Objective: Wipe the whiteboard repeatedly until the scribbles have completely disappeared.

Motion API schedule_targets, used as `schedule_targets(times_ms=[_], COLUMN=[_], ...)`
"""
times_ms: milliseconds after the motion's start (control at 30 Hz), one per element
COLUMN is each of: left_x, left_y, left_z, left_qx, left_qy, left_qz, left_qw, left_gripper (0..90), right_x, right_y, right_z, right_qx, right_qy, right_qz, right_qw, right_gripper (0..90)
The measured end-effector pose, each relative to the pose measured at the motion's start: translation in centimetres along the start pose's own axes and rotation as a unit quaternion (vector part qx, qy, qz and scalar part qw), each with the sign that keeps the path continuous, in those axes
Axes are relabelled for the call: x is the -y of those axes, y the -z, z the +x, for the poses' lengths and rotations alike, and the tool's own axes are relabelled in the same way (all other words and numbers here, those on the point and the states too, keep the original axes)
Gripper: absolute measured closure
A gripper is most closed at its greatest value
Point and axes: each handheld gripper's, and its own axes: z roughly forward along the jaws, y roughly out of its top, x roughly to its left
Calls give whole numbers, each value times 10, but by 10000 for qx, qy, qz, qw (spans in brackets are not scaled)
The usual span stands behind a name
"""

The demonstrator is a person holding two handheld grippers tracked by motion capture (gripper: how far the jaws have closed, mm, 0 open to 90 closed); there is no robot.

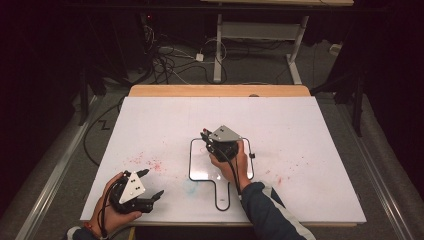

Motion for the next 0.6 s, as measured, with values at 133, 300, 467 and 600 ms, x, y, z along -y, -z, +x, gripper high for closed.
schedule_targets(times_ms=[133,300,467,600], left_x=[1,0,0,1], left_y=[1,1,2,3], left_z=[1,1,1,3], left_qx=[-7,-6,16,0], left_qy=[45,52,25,87], left_qz=[-24,-35,-28,-88], left_qw=[10000,10000,10000,9999], left_gripper=[189,190,190,190], right_x=[4,1,-4,-9], right_y=[3,-4,-12,-18], right_z=[-14,1,11,19], right_qx=[278,106,-309,-466], right_qy=[-74,-8,-213,-58], right_qz=[50,-48,-128,-108], right_qw=[9996,9999,9992,9988], right_gripper=[814,814,814,814])
